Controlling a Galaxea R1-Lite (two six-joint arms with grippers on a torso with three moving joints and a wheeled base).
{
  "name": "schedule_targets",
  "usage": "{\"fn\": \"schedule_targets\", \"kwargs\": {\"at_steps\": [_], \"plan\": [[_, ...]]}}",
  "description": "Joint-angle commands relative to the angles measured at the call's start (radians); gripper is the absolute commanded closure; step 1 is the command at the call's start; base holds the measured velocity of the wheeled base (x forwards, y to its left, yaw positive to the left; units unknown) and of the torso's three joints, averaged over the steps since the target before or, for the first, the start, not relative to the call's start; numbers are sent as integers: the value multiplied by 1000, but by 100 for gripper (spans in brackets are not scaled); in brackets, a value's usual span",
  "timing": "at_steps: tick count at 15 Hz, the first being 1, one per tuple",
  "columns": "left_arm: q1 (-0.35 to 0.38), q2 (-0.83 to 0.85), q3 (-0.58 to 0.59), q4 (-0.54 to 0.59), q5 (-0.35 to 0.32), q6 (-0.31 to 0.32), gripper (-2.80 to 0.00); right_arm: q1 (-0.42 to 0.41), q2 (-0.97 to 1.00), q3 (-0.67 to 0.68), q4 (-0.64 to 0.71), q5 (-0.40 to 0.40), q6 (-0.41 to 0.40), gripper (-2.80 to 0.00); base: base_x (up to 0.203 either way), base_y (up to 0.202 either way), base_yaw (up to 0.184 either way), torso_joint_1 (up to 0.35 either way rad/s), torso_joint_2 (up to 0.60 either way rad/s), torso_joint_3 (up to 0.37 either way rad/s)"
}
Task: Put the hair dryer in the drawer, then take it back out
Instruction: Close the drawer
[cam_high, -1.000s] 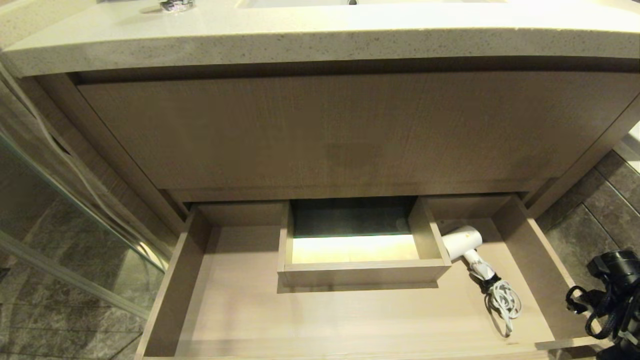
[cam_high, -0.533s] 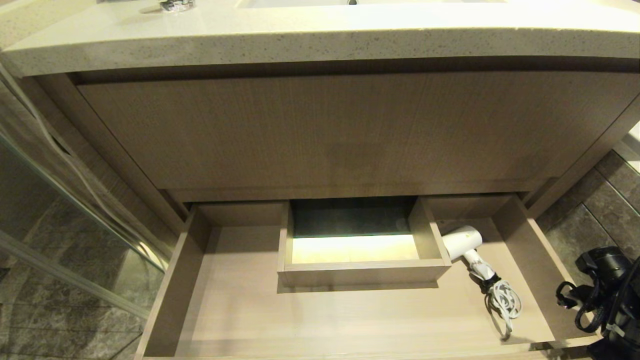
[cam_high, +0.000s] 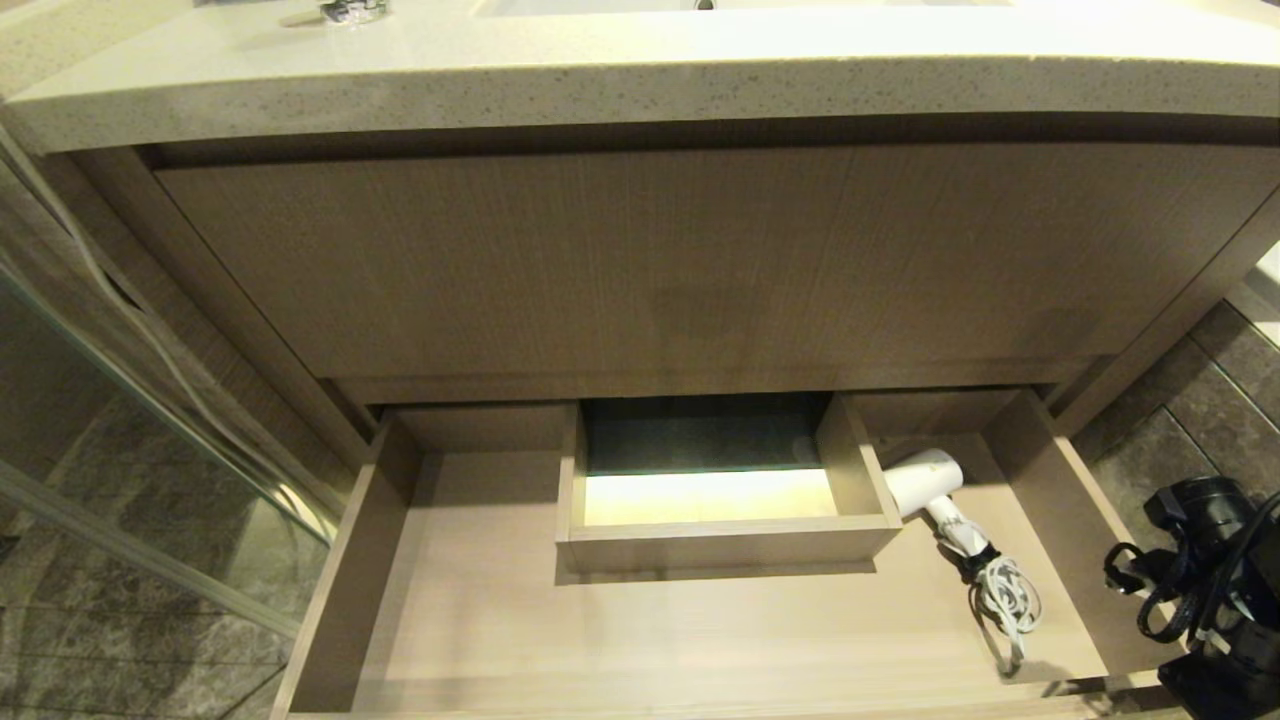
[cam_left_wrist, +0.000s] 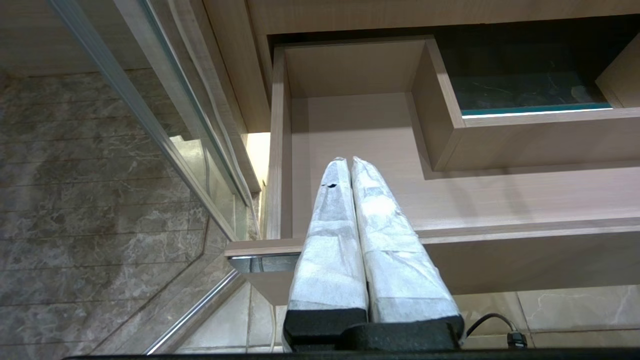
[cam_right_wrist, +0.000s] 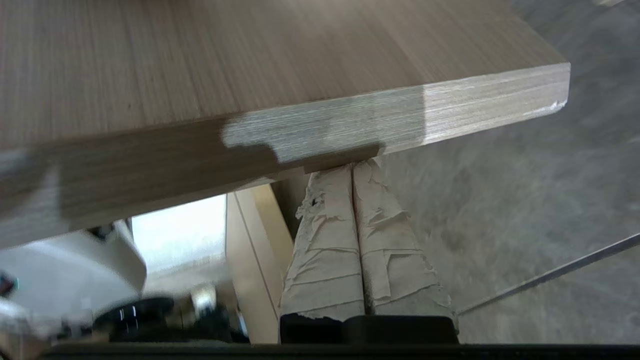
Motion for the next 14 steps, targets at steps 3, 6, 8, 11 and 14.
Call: {"fn": "schedule_targets", "kwargs": {"at_steps": [3, 6, 8, 11, 14], "plan": [[0, 0, 0, 0, 0, 0, 0, 0, -6, 1, -67, 19, 0, 0, 0, 0, 0, 0, 0, 0], [0, 0, 0, 0, 0, 0, 0, 21, -13, -6, -120, 38, 63, 0, 0, 0, 0, 0, 0, 0], [0, 0, 0, 0, 0, 0, 0, 55, -12, -28, -166, 40, 110, 0, 0, 0, 0, 0, 0, 0], [0, 0, 0, 0, 0, 0, 0, 112, 3, -82, -318, 39, 143, 0, 0, 0, 0, 0, 0, 0], [0, 0, 0, 0, 0, 0, 0, 158, 34, -162, -428, 39, 176, 0, 0, 0, 0, 0, 0, 0]]}}
